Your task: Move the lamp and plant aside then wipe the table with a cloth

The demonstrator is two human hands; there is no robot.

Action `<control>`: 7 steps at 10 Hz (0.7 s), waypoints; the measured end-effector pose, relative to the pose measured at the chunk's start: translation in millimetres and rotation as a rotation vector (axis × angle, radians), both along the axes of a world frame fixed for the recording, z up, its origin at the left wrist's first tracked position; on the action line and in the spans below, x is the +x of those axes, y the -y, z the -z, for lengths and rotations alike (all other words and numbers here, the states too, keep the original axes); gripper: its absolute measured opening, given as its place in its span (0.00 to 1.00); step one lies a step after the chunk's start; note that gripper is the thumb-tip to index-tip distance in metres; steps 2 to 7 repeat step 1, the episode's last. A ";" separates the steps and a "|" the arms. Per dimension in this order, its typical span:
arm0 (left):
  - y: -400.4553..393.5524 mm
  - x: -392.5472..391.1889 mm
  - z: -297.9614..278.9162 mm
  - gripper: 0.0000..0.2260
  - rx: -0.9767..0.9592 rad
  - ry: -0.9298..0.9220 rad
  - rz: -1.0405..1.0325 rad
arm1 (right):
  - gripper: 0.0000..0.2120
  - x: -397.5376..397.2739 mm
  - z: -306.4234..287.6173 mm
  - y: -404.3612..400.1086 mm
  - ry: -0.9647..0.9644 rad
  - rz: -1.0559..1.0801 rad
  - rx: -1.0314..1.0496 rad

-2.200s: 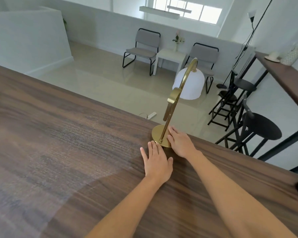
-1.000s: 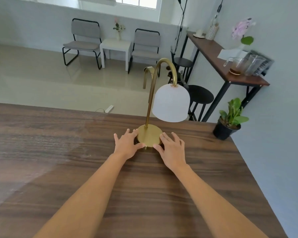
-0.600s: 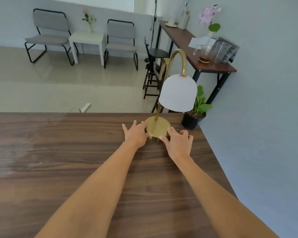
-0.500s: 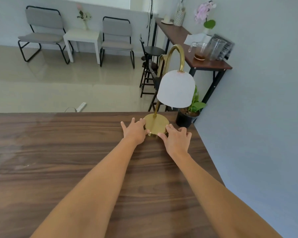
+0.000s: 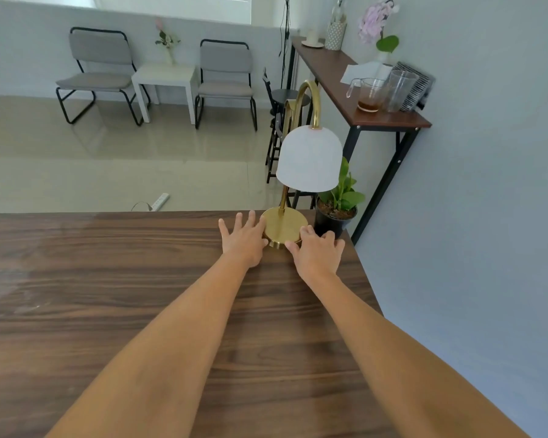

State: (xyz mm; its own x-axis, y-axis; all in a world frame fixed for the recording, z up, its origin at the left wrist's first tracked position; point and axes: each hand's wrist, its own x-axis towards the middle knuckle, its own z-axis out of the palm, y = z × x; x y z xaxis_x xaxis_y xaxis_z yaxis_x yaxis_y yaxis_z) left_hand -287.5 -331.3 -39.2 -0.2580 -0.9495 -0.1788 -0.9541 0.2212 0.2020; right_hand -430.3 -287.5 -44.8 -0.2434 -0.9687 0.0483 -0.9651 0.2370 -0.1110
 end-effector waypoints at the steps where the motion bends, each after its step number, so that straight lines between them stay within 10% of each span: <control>1: -32.1 12.6 11.8 0.25 -0.123 -0.028 0.013 | 0.30 -14.6 -4.4 -15.7 0.123 -0.078 0.118; 7: -32.1 12.6 11.8 0.25 -0.123 -0.028 0.013 | 0.30 -14.6 -4.4 -15.7 0.123 -0.078 0.118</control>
